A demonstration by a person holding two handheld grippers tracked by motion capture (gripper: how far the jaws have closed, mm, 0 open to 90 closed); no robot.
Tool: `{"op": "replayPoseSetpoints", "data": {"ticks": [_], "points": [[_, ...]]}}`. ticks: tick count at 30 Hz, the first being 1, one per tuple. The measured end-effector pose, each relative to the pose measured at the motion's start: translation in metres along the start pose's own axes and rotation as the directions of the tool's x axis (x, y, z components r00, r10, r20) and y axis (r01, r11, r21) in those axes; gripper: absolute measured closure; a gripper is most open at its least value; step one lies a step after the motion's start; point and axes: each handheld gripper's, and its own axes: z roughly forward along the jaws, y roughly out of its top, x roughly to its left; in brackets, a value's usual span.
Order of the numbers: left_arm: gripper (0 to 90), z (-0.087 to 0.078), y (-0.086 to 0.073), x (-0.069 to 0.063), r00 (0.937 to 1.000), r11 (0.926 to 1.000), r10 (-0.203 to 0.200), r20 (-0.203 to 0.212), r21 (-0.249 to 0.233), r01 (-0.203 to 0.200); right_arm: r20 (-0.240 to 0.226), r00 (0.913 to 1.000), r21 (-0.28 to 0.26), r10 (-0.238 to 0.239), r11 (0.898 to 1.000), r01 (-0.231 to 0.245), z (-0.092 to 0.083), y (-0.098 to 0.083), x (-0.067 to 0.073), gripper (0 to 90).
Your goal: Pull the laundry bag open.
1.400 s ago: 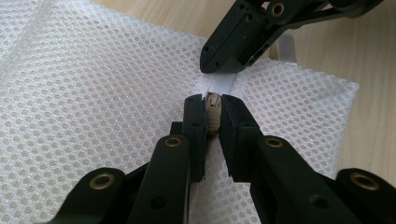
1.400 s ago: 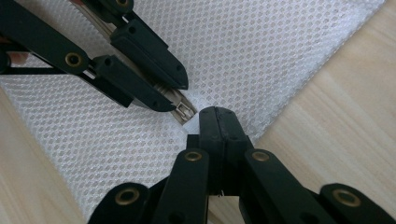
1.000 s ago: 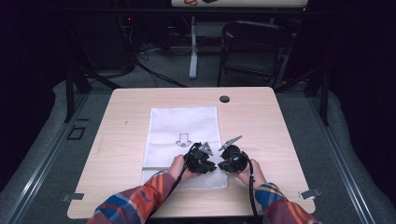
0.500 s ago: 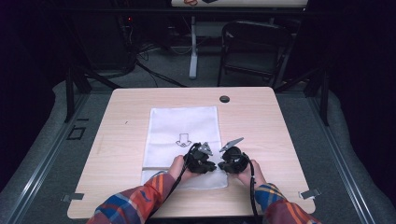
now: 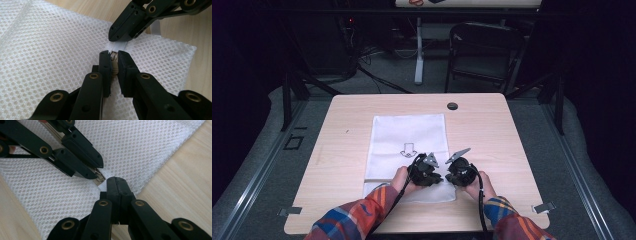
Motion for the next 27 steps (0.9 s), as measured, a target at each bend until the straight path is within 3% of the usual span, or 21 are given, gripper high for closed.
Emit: {"op": "replayPoseSetpoints", "data": {"ticks": [9,11,27], "points": [[82.2,-0.006,-0.004,0.004,1.0000,0.9998,-0.009,-0.002,0.015,0.009,-0.009,1.0000,-0.003,0.005,1.000,-0.005,0.000,0.000,-0.001,90.0],[82.2,-0.007,-0.005,0.005,0.9998,0.9999,-0.015,0.015,0.003,0.015,-0.013,0.9998,-0.014,0.014,1.000,-0.014,0.001,-0.001,-0.001,90.0],[82.0,-0.019,-0.015,0.013,0.9994,0.9989,-0.035,0.004,0.031,0.035,0.010,0.9999,0.036,-0.002,0.999,0.002,-0.003,0.000,0.000,90.0]]}}
